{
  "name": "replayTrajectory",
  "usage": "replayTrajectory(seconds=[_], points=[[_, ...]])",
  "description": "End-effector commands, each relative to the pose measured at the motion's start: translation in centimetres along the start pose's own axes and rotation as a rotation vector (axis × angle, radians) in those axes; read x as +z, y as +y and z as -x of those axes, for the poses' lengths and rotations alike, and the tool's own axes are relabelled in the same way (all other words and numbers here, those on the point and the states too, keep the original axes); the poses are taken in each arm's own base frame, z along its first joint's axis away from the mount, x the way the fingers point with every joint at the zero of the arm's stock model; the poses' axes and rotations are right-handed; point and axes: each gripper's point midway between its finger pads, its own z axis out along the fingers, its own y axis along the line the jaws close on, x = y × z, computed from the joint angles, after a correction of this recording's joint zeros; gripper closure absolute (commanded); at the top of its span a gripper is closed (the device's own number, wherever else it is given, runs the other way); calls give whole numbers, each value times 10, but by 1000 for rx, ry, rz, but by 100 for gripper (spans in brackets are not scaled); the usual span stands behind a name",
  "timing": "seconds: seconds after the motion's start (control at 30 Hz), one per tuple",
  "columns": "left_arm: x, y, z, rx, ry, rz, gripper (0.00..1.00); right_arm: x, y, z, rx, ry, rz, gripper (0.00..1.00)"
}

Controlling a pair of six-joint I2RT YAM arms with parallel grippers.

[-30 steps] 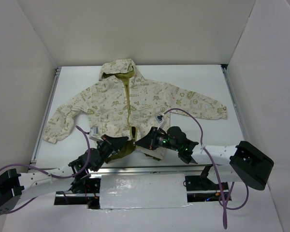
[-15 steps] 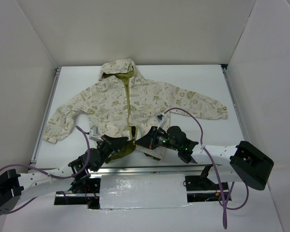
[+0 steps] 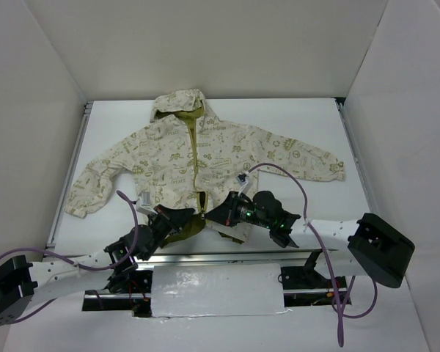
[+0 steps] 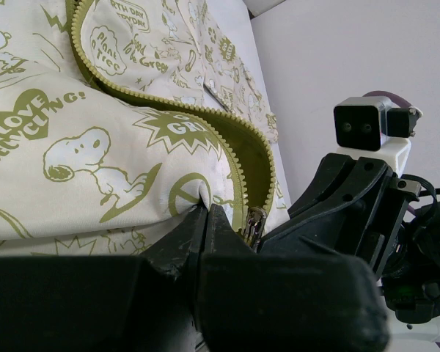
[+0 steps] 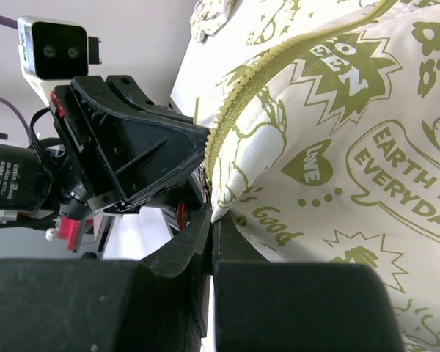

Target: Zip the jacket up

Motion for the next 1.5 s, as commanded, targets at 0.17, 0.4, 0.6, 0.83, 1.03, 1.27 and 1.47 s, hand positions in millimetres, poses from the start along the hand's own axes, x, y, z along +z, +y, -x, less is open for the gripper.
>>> replayTrajectory(seconds=[0.17, 0.4, 0.6, 0.83, 1.03, 1.27, 1.47], points=[[-1, -9, 10, -24, -44, -35, 100, 6, 22, 7, -29, -15, 71, 100], [-3, -9, 14, -21, -58, -30, 100, 6, 24, 5, -26, -11, 79, 100], [-2, -6, 10, -27, -42, -30, 100, 7, 26, 7, -34, -15, 76, 100], [-2, -9, 5, -31, -23, -43, 100, 9, 23, 9, -39, -21, 59, 100], [-3, -8, 5, -37, -20, -47, 100, 11, 21, 11, -44, -26, 44, 100], [-4, -6, 12, -36, -49, -27, 100, 12, 21, 9, -40, -14, 45, 100], [-4, -6, 21, -12, -84, -3, 100, 12, 23, 3, -32, 7, 64, 100]])
